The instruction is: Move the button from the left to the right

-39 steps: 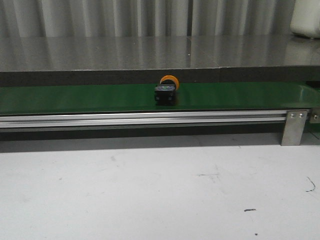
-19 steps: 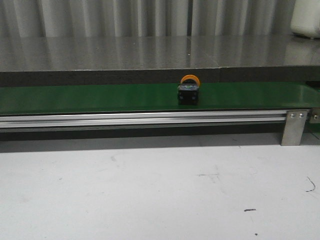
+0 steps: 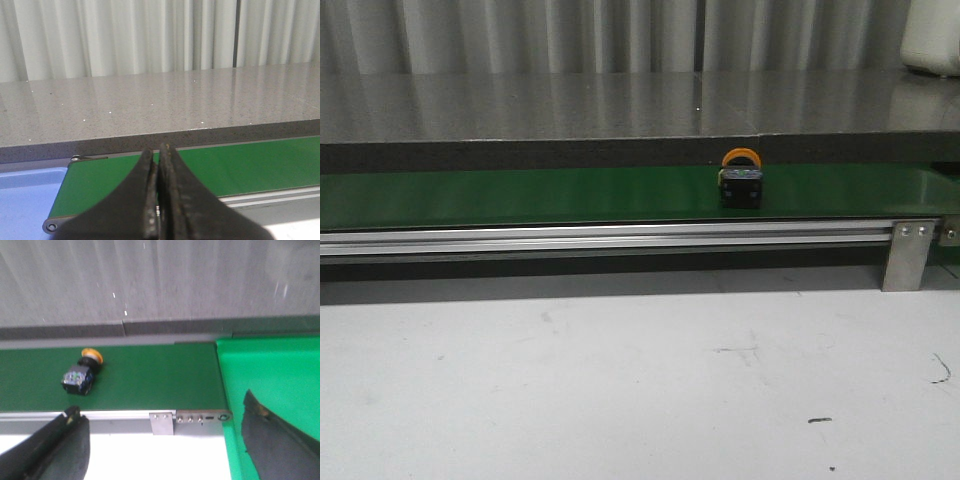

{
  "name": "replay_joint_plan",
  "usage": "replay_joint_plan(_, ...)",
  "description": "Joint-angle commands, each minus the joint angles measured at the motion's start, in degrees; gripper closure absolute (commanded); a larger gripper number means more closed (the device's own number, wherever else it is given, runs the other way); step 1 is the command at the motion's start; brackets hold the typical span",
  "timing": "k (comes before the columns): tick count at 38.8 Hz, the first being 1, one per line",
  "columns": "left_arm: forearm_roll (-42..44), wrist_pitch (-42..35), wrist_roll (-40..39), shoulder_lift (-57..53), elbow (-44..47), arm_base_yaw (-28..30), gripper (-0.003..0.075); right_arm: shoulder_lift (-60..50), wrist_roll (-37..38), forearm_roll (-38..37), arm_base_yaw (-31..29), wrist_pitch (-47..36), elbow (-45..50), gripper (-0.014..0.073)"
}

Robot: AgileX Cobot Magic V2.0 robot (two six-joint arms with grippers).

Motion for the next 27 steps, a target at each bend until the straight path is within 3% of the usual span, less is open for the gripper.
replay_joint_plan(1,-0.69,-4.88,-0.6,0.54,-1.49,-0.42,0.0741,7.7,0.6,0.04,0.09,-2.12,-5.47,-0.004)
replay_joint_plan(14,-0.69,-4.88,-0.6,0.54,-1.49,-0.42,0.0741,33.32,0.6,3.94,0.11,0.5,-19.51,-0.004)
replay_joint_plan(27,-0.69,-4.88,-0.6,0.54,-1.49,-0.42,0.0741,49.55,0.54,7.79,3.26,1.64,-32.01,-0.004)
